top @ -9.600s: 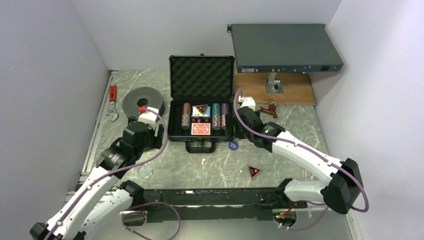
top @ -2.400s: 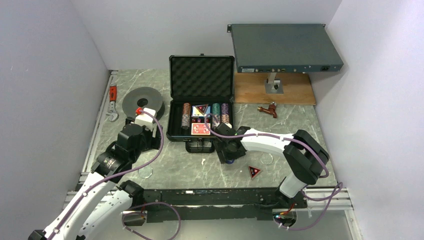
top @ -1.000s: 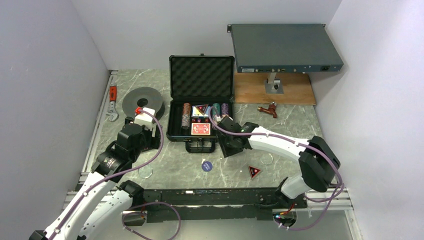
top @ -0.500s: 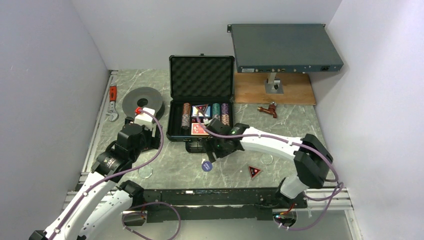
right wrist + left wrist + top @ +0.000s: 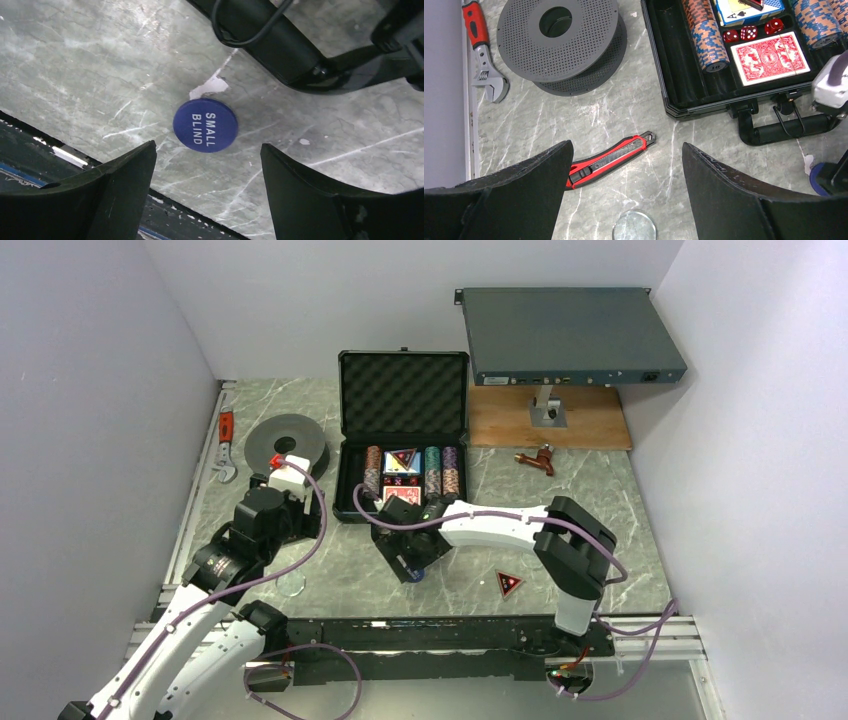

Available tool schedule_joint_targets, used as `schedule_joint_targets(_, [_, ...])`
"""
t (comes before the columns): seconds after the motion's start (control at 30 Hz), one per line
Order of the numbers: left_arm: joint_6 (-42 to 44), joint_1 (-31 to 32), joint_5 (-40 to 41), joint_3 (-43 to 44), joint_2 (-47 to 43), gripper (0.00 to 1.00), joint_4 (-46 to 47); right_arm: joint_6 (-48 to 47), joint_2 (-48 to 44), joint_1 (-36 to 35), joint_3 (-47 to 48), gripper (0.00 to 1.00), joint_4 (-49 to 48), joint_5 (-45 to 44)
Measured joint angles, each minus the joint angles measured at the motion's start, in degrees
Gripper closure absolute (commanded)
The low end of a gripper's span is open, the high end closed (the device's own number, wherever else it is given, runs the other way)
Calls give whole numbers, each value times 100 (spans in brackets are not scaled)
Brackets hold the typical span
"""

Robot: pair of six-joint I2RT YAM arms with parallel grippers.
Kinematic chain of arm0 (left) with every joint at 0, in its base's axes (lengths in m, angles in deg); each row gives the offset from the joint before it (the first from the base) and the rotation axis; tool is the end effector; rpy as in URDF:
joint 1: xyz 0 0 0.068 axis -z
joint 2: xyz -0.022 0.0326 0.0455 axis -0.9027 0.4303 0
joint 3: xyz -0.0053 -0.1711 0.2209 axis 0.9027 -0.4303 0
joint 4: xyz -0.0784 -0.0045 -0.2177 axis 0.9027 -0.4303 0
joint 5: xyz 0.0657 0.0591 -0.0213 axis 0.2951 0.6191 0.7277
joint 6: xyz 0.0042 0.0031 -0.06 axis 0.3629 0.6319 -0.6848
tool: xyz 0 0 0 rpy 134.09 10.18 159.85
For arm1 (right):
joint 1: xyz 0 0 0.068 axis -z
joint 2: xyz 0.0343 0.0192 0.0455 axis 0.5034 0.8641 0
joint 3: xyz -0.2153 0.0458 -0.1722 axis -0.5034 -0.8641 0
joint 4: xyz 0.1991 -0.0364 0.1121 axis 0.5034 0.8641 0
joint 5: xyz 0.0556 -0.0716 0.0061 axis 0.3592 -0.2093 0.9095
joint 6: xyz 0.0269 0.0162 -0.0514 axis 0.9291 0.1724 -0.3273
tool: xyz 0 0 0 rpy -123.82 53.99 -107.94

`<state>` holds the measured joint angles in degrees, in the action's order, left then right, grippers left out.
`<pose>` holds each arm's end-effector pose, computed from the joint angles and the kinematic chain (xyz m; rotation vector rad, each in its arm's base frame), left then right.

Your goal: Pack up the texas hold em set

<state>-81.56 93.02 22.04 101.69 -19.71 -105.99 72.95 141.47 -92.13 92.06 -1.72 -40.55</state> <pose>0.1001 -0.0380 0.2954 0.2561 2.0133 -0.0031 0.1531 0.2826 0.1940 -0.8755 2.7405 0.2672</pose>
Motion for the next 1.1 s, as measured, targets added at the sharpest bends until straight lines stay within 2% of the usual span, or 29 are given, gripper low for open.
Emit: schedule_joint_targets(1.1, [2, 0, -26, 0, -63, 14, 2, -109, 549, -280, 313, 40, 46, -205])
